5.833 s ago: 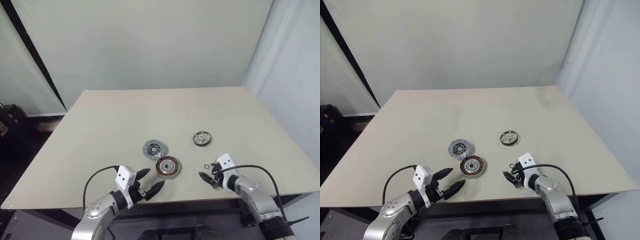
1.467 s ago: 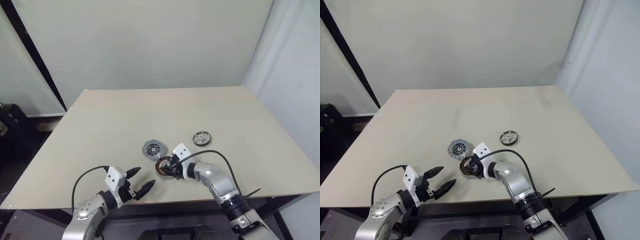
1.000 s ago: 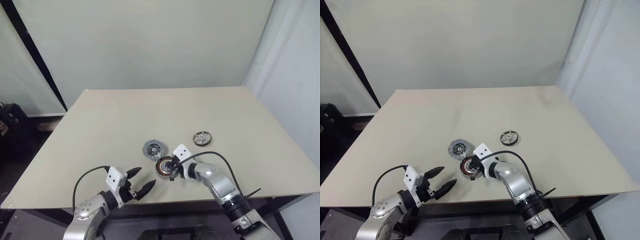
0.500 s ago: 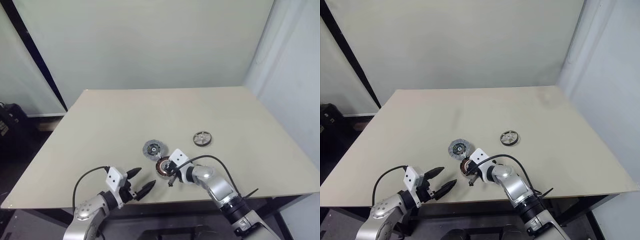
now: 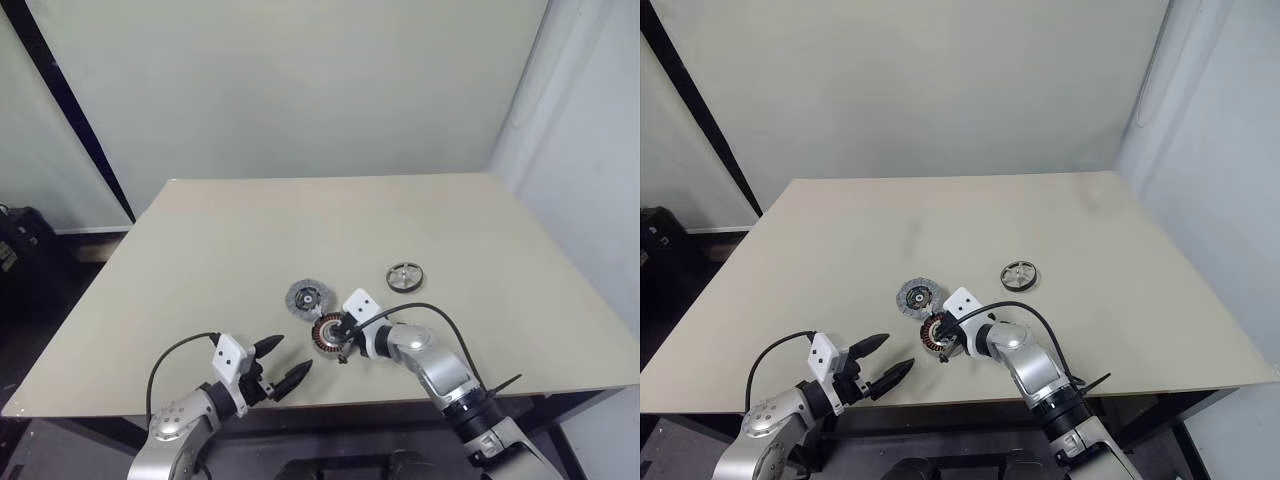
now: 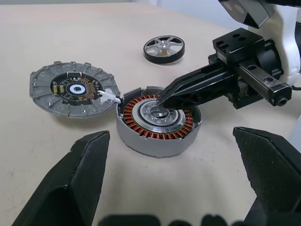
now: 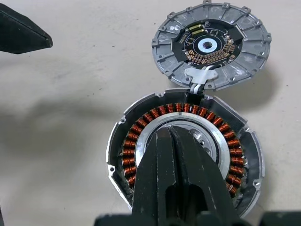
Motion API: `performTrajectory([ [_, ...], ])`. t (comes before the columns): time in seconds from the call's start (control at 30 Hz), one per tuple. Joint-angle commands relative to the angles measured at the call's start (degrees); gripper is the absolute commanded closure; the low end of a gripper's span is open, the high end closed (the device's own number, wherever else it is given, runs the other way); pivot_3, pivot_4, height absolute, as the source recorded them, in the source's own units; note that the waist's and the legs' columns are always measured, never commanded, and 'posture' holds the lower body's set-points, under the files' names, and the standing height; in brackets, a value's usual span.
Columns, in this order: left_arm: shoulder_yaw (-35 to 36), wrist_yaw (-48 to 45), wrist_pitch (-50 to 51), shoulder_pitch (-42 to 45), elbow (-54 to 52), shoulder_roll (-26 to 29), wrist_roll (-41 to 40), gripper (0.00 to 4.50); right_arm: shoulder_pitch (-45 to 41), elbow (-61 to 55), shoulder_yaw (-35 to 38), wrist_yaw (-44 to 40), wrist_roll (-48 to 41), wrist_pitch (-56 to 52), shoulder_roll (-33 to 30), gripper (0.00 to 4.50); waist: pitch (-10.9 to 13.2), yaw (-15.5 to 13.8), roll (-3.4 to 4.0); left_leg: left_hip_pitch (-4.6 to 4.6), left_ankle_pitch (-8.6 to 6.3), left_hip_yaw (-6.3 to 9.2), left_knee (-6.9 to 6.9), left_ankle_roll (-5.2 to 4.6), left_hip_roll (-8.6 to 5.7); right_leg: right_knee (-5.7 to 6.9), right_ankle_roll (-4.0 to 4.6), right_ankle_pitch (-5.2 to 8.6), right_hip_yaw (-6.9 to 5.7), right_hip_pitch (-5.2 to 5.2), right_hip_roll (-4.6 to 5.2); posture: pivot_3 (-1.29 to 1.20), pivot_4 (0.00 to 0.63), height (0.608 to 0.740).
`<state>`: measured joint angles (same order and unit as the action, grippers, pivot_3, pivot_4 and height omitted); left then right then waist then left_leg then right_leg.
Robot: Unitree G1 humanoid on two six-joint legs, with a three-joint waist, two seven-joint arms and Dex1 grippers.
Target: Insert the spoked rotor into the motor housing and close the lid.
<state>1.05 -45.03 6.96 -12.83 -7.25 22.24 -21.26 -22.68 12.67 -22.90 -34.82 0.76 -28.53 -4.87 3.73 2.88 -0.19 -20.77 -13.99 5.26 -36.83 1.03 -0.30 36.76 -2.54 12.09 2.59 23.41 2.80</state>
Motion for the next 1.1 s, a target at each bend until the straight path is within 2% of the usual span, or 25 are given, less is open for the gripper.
performTrajectory([
  [0.03,0.3,-0.1,-1.3,0.8,-1.1,0.0,-0.2,0.00,-1.6,0.6,0.0,0.5,0.7,1.8,0.1,4.48,0.0,0.0,0.00,0.00,0.00,0.00,0.00,0.00,0.00,0.00,0.00,0.00,0.00,0.00,0.00,0.00,0.000,0.740],
  [0.5,0.4,0.1,-1.4,0.9,-1.1,0.0,-0.3,0.00,-1.0,2.5,-2.6,-0.3,3.0,3.2,-0.2,4.48,0.0,0.0,0.00,0.01,0.00,0.00,0.00,0.00,0.00,0.00,0.00,0.00,0.00,0.00,0.00,0.00,0.000,0.740],
  [1.03,0.6,0.7,-2.3,1.6,-0.2,-0.6,-0.2,0.00,-2.9,1.8,1.9,2.2,1.2,6.7,1.9,4.48,0.0,0.0,0.00,-0.02,0.00,0.01,0.00,0.00,0.00,0.00,0.00,0.00,0.00,0.00,0.00,0.00,0.000,0.740],
  [1.1,0.8,0.8,-2.1,1.7,-0.1,-0.8,-0.4,0.00,-2.7,1.0,2.3,1.4,0.6,6.3,1.5,4.11,0.0,0.0,0.00,-0.02,0.00,0.01,0.00,0.00,0.00,0.00,0.00,0.00,0.00,-0.01,0.00,0.00,0.000,0.740],
])
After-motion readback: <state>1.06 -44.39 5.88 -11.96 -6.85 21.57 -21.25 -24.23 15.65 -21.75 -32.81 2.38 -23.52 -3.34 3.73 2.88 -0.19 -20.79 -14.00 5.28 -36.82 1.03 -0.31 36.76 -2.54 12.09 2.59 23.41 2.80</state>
